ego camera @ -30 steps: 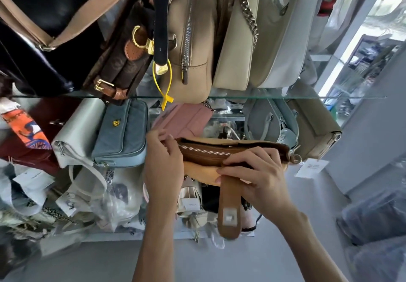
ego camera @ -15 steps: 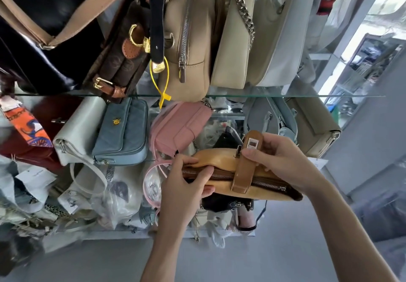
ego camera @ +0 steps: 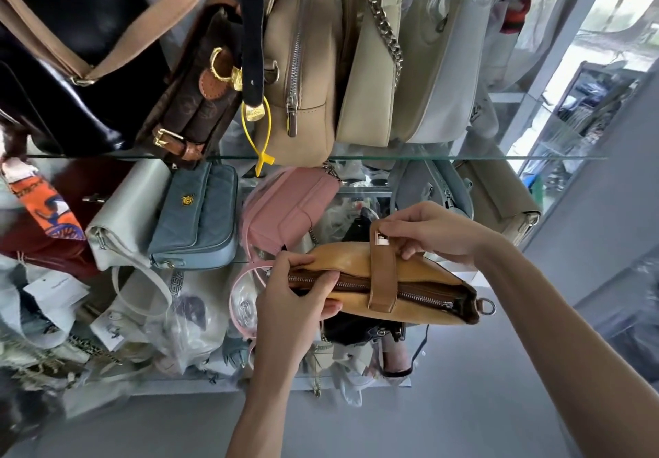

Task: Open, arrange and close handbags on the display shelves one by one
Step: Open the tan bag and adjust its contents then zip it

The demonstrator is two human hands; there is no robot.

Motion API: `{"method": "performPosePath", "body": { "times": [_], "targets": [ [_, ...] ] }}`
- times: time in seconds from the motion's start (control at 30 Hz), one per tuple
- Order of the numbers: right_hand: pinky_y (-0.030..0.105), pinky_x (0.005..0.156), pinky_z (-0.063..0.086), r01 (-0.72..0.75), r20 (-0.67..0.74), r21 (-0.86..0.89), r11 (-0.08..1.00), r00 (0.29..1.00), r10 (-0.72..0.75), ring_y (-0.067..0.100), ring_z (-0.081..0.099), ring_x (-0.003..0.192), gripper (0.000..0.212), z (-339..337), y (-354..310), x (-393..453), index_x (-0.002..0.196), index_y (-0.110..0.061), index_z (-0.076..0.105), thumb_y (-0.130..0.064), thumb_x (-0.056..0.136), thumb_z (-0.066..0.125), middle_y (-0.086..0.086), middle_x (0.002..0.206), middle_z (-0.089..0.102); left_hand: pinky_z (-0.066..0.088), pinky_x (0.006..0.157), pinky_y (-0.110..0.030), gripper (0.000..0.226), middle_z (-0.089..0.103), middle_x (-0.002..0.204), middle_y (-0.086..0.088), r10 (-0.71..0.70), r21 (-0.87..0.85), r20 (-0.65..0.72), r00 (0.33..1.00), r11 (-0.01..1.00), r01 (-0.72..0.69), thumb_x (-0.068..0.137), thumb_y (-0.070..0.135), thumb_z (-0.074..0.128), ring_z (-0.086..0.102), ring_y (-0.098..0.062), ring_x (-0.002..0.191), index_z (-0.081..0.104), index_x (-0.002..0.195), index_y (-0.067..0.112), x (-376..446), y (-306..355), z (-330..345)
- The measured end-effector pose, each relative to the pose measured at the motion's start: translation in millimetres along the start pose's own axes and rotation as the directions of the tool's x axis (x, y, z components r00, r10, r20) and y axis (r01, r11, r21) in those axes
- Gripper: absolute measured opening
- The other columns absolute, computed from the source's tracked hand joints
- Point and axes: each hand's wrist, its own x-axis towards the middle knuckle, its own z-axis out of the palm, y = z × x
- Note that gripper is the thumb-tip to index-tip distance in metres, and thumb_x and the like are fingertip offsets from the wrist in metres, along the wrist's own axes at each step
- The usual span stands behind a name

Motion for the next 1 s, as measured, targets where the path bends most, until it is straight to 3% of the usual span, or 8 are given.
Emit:
{"method": "performPosePath", "body": {
  "times": [0.1, 0.17, 0.27, 0.37, 0.53, 0.7, 0.87, 1.0],
  "targets": [
    [0.018, 0.056, 0.051, -0.102, -0.042, 0.044, 0.994, 0.994, 0.104, 0.009, 0.061, 0.063, 0.02, 1, 3, 9, 0.099, 0.0, 0.078, -0.019, 0.097, 0.07, 0.008, 0.078, 0.07, 0.061, 0.058, -0.027, 0.024, 0.074, 0.097, -0.011, 0.009, 0.001, -0.009, 1.0, 1.0, -0.009, 0.086, 0.012, 0.082, 0.076, -0.032, 0.064, 0.064, 0.097, 0.025, -1, -1, 1],
    [0.019, 0.054, 0.047, -0.128, -0.109, -0.086, 0.988, 0.987, 0.119, 0.008, 0.058, 0.061, 0.016, 1, 6, 12, 0.091, -0.006, 0.079, -0.021, 0.094, 0.073, 0.005, 0.074, 0.067, 0.061, 0.058, -0.027, 0.023, 0.074, 0.098, -0.012, 0.007, -0.008, -0.01, 1.0, 1.0, -0.008, 0.086, 0.012, 0.082, 0.076, -0.033, 0.064, 0.065, 0.097, 0.024, 0, -1, 2],
    [0.023, 0.061, 0.049, -0.081, -0.115, -0.233, 0.969, 0.992, 0.055, 0.008, 0.058, 0.064, 0.021, -2, 11, 11, 0.083, -0.018, 0.081, -0.007, 0.094, 0.067, 0.004, 0.078, 0.071, 0.062, 0.059, -0.029, 0.023, 0.074, 0.099, -0.011, -0.004, -0.024, -0.012, 1.0, 1.0, 0.004, 0.086, 0.011, 0.082, 0.076, -0.034, 0.064, 0.065, 0.096, 0.024, 1, -1, 0],
    [0.024, 0.063, 0.051, 0.014, -0.066, -0.284, 0.959, 0.997, -0.034, 0.011, 0.063, 0.071, 0.028, -2, 13, 4, 0.104, -0.019, 0.077, 0.0, 0.094, 0.061, 0.004, 0.082, 0.071, 0.063, 0.061, -0.032, 0.025, 0.074, 0.098, -0.009, -0.001, -0.01, -0.011, 1.0, 1.0, 0.001, 0.086, 0.012, 0.082, 0.076, -0.034, 0.065, 0.065, 0.094, 0.028, 3, -2, 0],
    [0.023, 0.066, 0.057, 0.124, -0.199, -0.308, 0.943, 0.961, -0.191, 0.007, 0.068, 0.068, 0.028, 1, 1, -1, 0.102, -0.022, 0.078, -0.009, 0.101, 0.053, 0.005, 0.087, 0.076, 0.063, 0.059, -0.03, 0.024, 0.075, 0.098, -0.009, 0.004, 0.0, -0.008, 1.0, 1.0, -0.004, 0.086, 0.012, 0.082, 0.077, -0.032, 0.065, 0.064, 0.099, 0.023, 6, 2, 1],
    [0.0, 0.069, 0.04, 0.155, 0.023, -0.667, 0.729, 0.982, -0.188, -0.014, 0.063, 0.077, 0.012, -1, -6, -5, 0.089, -0.034, 0.079, -0.037, 0.096, 0.069, -0.023, 0.083, 0.072, 0.062, 0.058, -0.029, 0.023, 0.076, 0.094, -0.006, 0.014, 0.016, -0.017, 1.0, 1.0, -0.014, 0.086, 0.013, 0.081, 0.077, -0.031, 0.064, 0.065, 0.097, 0.024, 5, 5, 1],
    [0.004, 0.067, 0.043, 0.14, 0.076, -0.699, 0.702, 0.99, -0.121, -0.01, 0.065, 0.075, 0.016, -4, -15, 3, 0.09, -0.032, 0.081, -0.044, 0.093, 0.072, -0.022, 0.085, 0.074, 0.064, 0.06, -0.035, 0.021, 0.075, 0.089, -0.005, 0.07, 0.062, -0.058, 0.996, 0.996, -0.067, 0.086, 0.014, 0.081, 0.076, -0.029, 0.061, 0.065, 0.091, 0.027, 5, 2, 6],
    [0.017, 0.064, 0.053, 0.093, 0.077, -0.607, 0.79, 0.995, -0.058, 0.006, 0.066, 0.066, 0.024, -7, -12, 12, 0.087, -0.023, 0.078, -0.042, 0.097, 0.068, -0.008, 0.073, 0.072, 0.065, 0.062, -0.038, 0.021, 0.075, 0.087, -0.004, 0.076, 0.078, -0.055, 0.996, 0.994, -0.072, 0.086, 0.016, 0.081, 0.075, -0.028, 0.061, 0.065, 0.089, 0.029, 6, 1, 5]
  ]
}}
